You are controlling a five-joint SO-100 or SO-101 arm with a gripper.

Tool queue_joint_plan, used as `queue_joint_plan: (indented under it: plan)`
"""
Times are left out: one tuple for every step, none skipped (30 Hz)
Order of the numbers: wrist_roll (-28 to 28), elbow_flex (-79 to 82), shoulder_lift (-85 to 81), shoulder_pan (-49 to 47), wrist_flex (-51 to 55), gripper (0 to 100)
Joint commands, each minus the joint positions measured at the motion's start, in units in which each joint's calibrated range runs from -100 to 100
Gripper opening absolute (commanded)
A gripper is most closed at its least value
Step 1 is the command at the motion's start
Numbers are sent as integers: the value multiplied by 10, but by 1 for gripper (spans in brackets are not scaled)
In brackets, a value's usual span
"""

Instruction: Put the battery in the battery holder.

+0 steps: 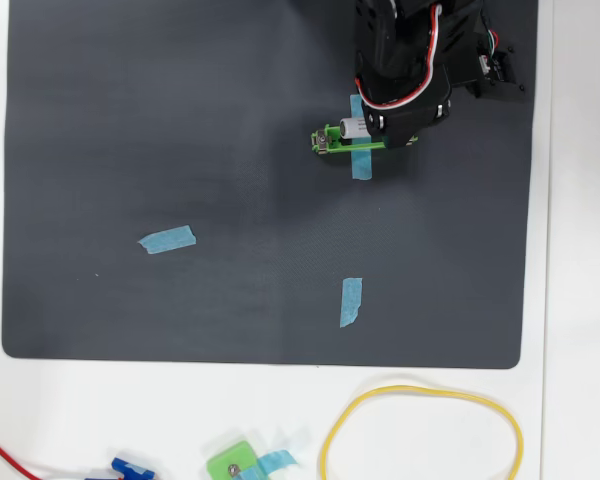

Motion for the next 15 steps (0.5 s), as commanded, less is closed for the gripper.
queue_joint_plan:
  plan:
    - [-2,-5,-20,-1,2,0]
    - [-3,-5,-20,0,2,0]
    - [-3,-5,-20,1,1,0]
    - [-8,-5,-20,0,0,0]
    - [-20,-5,-20,-1,0,0]
    - [-26,-5,-20,-1,0,0]
    - [-26,-5,-20,-1,0,0]
    - [-26,-5,-20,-1,0,0]
    - [-26,-5,-20,-1,-1,0]
    - [-26,-5,-20,-1,-2,0]
    - [-26,-5,-20,-1,-2,0]
    - [-26,-5,-20,-1,-2,0]
    - [-26,-6,-20,-1,-2,0]
    - [-26,-8,-20,-3,0,0]
    - [-26,-10,-20,-3,0,0]
